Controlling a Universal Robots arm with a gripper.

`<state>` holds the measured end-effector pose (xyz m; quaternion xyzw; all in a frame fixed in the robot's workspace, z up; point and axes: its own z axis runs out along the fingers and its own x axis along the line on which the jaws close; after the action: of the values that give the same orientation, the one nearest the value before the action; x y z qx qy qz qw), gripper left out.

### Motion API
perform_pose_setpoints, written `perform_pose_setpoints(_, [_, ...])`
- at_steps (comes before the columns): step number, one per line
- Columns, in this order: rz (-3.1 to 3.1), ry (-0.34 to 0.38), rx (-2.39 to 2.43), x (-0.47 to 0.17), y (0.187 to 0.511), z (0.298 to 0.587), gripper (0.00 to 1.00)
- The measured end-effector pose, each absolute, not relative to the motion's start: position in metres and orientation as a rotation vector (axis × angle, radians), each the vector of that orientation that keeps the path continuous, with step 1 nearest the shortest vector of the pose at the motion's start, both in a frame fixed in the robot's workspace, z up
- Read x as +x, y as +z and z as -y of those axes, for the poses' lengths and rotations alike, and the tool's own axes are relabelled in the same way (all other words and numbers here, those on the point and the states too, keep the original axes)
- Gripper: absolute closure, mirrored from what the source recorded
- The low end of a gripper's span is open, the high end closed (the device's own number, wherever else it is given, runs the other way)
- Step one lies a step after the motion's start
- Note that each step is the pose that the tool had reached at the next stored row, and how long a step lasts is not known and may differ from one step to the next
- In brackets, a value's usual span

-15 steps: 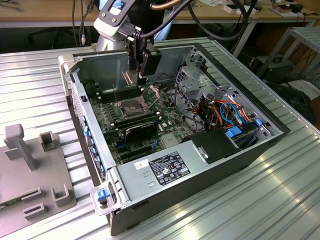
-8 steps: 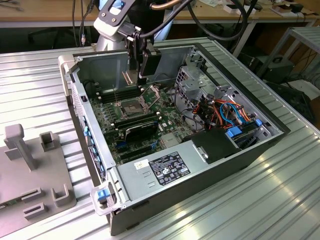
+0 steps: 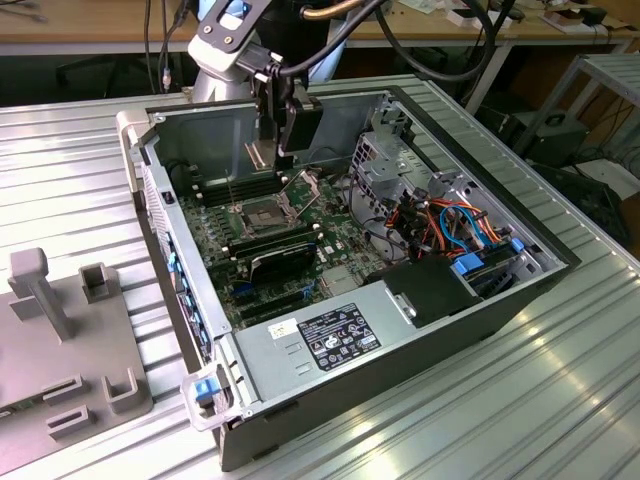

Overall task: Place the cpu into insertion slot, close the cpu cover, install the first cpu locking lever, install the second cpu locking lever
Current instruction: 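Place the cpu into insertion slot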

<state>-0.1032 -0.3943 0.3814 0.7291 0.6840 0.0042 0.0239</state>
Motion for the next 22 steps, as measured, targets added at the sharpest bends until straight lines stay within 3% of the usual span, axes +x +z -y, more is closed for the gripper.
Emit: perform_pose_setpoints(22, [-2.117,0.013,2.256,-0.099,0.369,0.370,0.45])
